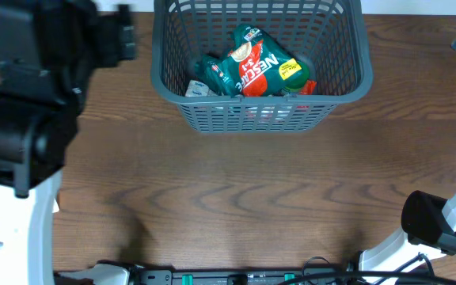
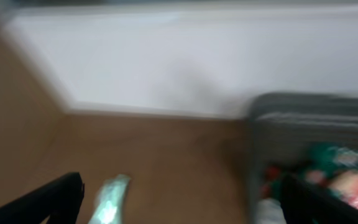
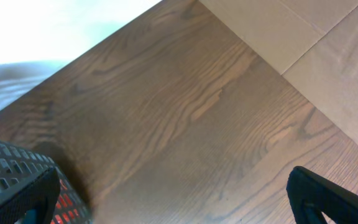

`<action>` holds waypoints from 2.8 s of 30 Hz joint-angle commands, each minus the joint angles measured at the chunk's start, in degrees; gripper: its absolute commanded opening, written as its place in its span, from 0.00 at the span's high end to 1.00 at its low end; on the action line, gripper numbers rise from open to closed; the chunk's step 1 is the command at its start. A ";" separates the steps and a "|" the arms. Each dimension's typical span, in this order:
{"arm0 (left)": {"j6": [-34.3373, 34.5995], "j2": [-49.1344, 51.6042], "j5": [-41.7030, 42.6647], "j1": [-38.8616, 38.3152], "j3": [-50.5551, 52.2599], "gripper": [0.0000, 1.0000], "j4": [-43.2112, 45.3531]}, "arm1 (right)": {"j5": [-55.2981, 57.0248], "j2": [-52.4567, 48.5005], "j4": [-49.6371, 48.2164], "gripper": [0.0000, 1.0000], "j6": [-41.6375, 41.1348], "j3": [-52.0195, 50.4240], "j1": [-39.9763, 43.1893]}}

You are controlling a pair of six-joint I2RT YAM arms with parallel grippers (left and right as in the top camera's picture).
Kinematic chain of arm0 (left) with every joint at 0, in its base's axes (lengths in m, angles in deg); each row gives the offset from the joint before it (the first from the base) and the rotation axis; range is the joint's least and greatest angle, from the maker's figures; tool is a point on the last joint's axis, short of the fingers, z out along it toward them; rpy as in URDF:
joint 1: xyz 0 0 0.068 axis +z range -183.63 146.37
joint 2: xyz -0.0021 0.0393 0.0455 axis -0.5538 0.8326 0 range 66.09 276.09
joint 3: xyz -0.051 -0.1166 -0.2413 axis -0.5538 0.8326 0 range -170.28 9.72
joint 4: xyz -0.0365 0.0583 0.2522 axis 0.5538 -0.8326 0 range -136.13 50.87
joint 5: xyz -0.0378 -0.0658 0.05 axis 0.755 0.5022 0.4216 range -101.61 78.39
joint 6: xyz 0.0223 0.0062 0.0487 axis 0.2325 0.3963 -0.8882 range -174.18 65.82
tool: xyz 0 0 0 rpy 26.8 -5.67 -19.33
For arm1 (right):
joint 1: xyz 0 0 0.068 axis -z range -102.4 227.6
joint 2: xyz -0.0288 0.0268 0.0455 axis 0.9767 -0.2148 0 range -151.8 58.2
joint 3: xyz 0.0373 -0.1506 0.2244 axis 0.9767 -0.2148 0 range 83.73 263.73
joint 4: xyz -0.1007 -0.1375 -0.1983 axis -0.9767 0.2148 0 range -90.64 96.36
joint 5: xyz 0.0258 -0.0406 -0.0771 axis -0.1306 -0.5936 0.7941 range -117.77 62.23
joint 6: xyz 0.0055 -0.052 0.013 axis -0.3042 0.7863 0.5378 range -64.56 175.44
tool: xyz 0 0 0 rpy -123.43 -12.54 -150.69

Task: Pack container
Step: 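Move the left gripper to the light-blue packet and grasp it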

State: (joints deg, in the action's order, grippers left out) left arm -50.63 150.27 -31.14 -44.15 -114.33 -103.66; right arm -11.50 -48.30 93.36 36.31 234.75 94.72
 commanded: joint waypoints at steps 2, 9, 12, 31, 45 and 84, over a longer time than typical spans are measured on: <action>10.95 2.40 -6.62 8.57 0.72 0.01 -6.80 | 0.20 -0.28 0.11 0.01 -0.98 0.04 0.04; 11.58 9.68 -6.25 18.78 1.97 0.01 -13.35 | 0.20 -0.28 0.11 0.01 -0.98 0.04 0.04; 11.54 14.14 -2.67 21.79 1.97 0.01 -13.40 | 0.20 -0.28 0.11 0.01 -0.98 0.04 0.04; -13.07 42.99 19.85 32.98 1.97 0.01 -3.89 | 0.20 -0.28 0.11 0.01 -0.98 0.04 0.04; -16.83 46.10 20.39 33.73 1.97 0.01 5.99 | 0.20 -0.28 0.11 0.01 -0.98 0.04 0.04; -12.85 59.80 20.46 36.11 4.09 0.94 6.45 | 0.20 -0.28 0.11 0.01 -0.98 0.04 0.04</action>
State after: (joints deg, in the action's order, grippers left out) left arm -64.62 208.08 -10.07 -8.31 -111.57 -96.97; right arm -11.50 -48.30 93.38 36.31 234.75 94.72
